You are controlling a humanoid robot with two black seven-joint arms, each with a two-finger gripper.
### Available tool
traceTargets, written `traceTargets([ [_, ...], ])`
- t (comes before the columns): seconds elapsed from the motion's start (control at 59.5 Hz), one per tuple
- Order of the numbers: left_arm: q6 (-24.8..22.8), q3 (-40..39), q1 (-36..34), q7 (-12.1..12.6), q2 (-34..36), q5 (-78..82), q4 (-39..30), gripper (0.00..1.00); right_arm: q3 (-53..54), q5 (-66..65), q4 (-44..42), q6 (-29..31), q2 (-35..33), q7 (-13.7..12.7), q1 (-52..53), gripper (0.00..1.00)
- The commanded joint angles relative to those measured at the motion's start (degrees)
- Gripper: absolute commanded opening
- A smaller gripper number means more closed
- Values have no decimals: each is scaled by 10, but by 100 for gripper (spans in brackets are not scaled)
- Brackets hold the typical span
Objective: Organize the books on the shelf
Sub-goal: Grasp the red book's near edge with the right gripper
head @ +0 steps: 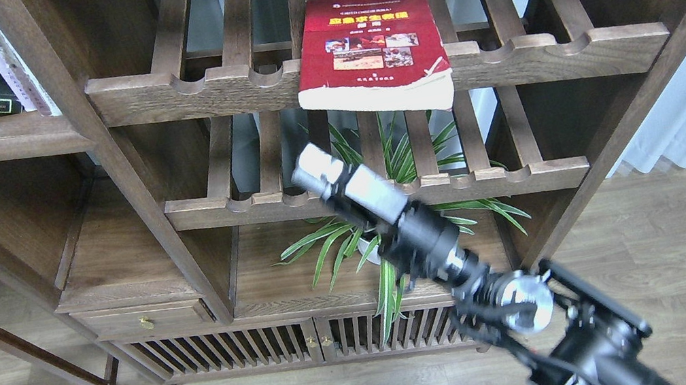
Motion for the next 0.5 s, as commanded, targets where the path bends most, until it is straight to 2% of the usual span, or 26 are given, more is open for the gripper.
traceTargets([
  [0.0,0,-1,-1,0,2,0,0,96,12,0,0,0,0,3,9,88],
  [0.487,0,-3,-5,0,4,-1,-1,96,65,0,-4,0,0,3,-20,88],
])
